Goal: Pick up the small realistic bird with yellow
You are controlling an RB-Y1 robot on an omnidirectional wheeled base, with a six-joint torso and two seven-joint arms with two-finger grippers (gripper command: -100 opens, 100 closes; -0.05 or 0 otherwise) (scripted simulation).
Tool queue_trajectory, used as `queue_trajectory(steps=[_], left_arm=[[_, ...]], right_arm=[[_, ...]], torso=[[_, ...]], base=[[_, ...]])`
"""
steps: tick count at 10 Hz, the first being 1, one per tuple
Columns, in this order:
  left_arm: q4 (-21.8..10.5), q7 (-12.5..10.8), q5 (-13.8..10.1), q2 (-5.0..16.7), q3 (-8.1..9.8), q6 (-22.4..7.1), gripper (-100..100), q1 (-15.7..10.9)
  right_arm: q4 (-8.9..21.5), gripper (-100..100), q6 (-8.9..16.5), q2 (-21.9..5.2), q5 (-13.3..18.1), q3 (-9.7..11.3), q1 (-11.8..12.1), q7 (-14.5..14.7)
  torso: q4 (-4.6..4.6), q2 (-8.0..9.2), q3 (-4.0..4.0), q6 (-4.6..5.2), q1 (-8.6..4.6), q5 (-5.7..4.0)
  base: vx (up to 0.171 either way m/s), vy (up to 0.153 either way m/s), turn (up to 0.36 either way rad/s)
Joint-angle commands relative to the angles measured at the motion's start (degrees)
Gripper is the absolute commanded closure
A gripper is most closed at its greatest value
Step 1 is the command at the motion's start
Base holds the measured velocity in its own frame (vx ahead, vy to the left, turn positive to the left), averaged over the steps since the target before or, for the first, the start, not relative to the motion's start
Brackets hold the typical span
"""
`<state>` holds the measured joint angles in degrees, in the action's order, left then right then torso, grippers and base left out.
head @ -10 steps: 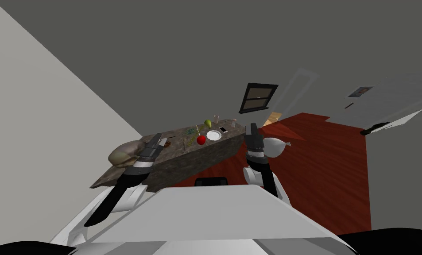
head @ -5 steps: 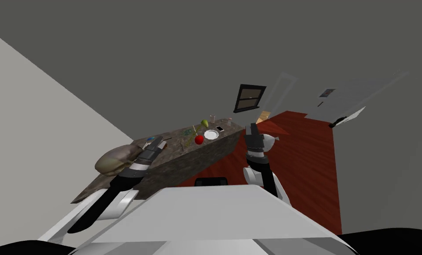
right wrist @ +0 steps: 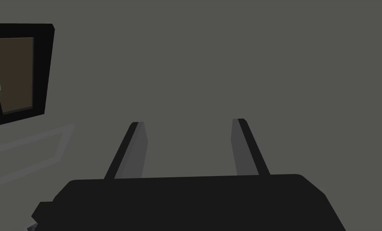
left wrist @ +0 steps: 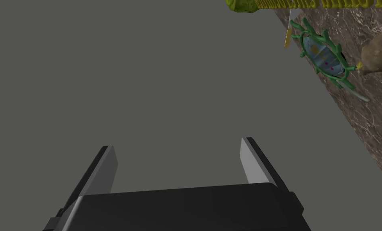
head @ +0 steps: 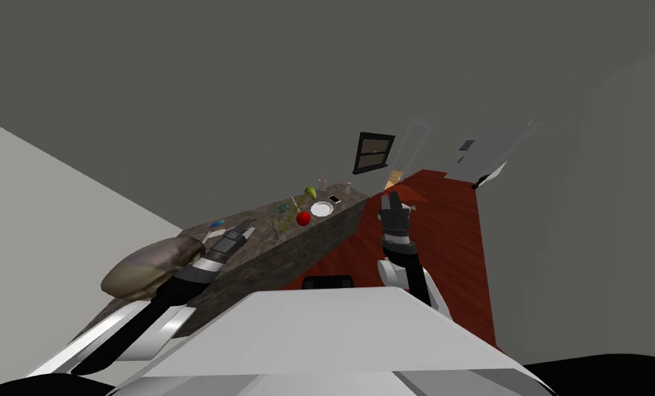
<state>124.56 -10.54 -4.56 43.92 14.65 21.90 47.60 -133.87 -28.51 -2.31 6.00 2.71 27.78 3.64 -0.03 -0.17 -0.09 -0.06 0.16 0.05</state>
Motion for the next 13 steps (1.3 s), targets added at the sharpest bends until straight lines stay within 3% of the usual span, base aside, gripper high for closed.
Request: queue_trajectory(steps=[1,2,6,7,9,10,11,12,13], left_arm=[[-1.32,-1.45,-0.34,2.86,0.52,-0.44,-100,2.42],[-1.32,-1.45,-0.34,3.49,0.52,-0.44,-100,2.42],[-5.9,-5.43,-1.43,11.11,1.34,-1.72,-100,9.0],[-5.9,-5.43,-1.43,11.64,1.34,-1.72,-100,9.0],[-9.29,-8.23,-2.31,15.89,1.69,-2.75,-100,13.59],[-9.29,-8.23,-2.31,17.12,1.69,-2.75,-100,13.76],[-11.01,-9.63,-2.77,19.03,1.82,-3.3,-100,16.19],[-11.01,-9.63,-2.77,19.81,1.82,-3.3,-100,16.19],[-12.72,-11.03,-3.25,21.88,1.91,-3.85,-100,18.62]], right_arm=[[0.0,0,0.0,0.0,0.0,0.0,0.0,0.0],[0.0,0,0.0,0.0,0.0,0.01,-0.01,0.0],[0.0,0,0.0,0.0,0.0,0.0,0.0,0.0],[0.0,0,0.0,0.0,0.0,0.0,0.0,0.0],[0.0,0,0.0,0.0,0.0,0.0,0.0,0.0],[0.0,0,0.0,0.0,0.0,0.0,0.0,0.0],[0.0,0,0.0,0.0,0.0,0.0,0.01,0.0],[0.0,0,0.0,0.0,0.0,0.0,0.0,0.0],[0.0,0,0.0,0.0,0.0,0.0,0.01,0.0]], torso=[[0.0,0.0,0.0,0.0,0.0,0.0],[-0.01,-0.02,-0.01,0.04,-0.04,-0.01],[-0.03,-0.12,-0.07,0.0,-0.06,-0.01],[-0.03,-0.12,-0.07,0.03,-0.07,-0.02],[-0.03,-0.13,-0.08,0.03,-0.09,-0.02],[-0.05,-0.2,-0.12,0.03,-0.09,-0.02],[-0.05,-0.21,-0.12,0.0,-0.09,-0.02],[-0.05,-0.21,-0.12,0.02,-0.12,-0.03],[-0.04,-0.18,-0.1,-0.01,-0.11,-0.02]], base=[[0.01,0.006,-0.188],[0.011,0.007,-0.119],[0.028,0.003,-0.214],[0.028,0.002,-0.092],[0.046,0.0,-0.265],[0.048,0.003,-0.094],[0.049,-0.009,-0.196],[0.037,0.0,-0.092],[0.05,-0.009,-0.162]])
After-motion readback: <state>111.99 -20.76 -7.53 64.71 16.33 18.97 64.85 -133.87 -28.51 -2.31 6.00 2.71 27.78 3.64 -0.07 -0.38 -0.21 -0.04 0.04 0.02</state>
